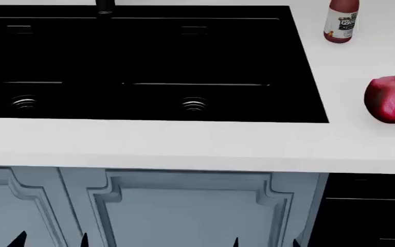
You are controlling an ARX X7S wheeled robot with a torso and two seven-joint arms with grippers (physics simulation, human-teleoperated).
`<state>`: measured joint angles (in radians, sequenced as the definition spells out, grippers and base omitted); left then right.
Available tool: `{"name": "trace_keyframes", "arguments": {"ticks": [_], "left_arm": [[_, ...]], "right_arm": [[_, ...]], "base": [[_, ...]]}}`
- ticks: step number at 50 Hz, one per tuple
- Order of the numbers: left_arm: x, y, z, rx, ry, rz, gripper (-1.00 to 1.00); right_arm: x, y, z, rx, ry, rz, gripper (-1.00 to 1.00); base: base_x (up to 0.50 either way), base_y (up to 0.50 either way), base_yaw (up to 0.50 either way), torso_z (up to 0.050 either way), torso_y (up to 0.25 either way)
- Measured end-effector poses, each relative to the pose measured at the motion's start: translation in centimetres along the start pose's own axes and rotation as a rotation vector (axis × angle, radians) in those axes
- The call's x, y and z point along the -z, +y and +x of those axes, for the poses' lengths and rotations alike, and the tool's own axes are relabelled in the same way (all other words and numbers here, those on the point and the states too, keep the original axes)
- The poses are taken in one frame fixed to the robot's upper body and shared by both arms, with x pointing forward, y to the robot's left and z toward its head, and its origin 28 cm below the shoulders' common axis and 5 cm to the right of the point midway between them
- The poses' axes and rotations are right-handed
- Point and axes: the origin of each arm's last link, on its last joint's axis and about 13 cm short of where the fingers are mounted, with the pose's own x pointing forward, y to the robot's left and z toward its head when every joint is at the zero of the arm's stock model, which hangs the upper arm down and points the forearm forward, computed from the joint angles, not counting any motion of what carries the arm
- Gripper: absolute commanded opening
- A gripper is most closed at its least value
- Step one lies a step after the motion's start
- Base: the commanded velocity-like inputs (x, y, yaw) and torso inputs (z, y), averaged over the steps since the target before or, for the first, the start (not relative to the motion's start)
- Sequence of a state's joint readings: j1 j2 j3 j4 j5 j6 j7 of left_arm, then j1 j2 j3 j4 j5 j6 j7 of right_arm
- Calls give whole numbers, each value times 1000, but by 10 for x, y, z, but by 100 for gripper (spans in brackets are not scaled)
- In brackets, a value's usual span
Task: Pick the pomegranate from the counter and place it in the sink
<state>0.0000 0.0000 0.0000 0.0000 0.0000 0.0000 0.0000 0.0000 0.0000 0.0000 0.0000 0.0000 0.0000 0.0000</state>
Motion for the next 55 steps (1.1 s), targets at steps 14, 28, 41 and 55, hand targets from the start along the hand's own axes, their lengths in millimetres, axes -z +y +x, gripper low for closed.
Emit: {"name": "trace_keyframes", "arguments": {"ticks": [14, 28, 41, 55], "left_arm": [[2, 0, 0, -1, 8, 2, 100], [1, 0, 0, 6, 6, 9, 100], [-2, 0, -1, 9, -1, 19, 100], [-14, 2, -1, -3, -41, 44, 100]], "right_arm": [[-1, 1, 0, 2, -6, 0, 100], [-5, 1, 0, -1, -16, -11, 100], [-8, 2, -1, -4, -27, -14, 100], [-24, 2, -3, -7, -82, -37, 100]], "base": [[0, 0, 0, 0, 0], [0, 0, 0, 0, 0], [0, 0, 0, 0, 0], [0, 0, 0, 0, 0]]}}
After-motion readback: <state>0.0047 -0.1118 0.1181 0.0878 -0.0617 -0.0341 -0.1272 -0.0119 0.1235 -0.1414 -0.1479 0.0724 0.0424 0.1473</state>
